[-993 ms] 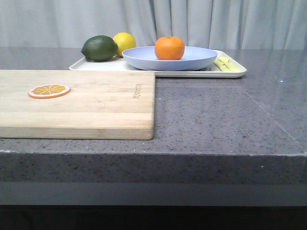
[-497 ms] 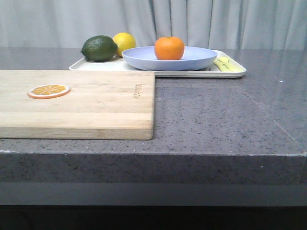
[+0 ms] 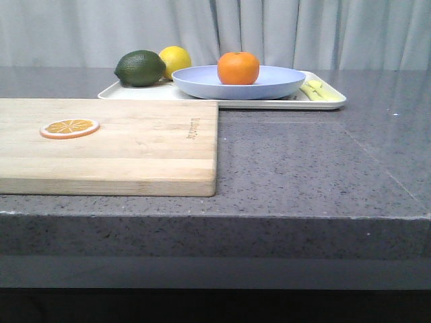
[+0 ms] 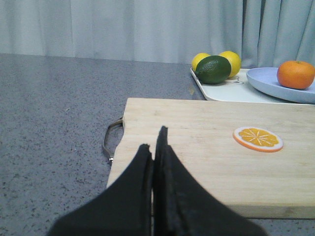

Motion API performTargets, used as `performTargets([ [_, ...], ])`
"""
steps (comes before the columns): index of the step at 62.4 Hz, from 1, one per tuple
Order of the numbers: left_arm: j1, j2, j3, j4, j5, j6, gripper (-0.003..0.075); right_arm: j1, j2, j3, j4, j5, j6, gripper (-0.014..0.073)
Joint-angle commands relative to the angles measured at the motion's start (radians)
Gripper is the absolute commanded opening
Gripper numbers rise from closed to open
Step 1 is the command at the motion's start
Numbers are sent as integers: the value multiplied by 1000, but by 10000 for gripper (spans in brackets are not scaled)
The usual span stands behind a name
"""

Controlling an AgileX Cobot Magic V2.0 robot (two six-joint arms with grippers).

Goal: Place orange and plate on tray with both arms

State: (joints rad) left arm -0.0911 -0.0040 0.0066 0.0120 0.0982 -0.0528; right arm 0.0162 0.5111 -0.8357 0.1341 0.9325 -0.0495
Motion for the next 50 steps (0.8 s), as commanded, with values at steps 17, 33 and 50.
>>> performTargets([
  [17, 3, -20, 29, -19, -112, -2, -20, 1, 5, -24, 4, -63, -12, -68],
  [33, 3, -19, 29, -19, -112, -2, -20, 1, 5, -24, 4, -63, -12, -68],
  [50, 3, -19, 29, -19, -112, -2, -20, 1, 5, -24, 4, -63, -12, -68],
])
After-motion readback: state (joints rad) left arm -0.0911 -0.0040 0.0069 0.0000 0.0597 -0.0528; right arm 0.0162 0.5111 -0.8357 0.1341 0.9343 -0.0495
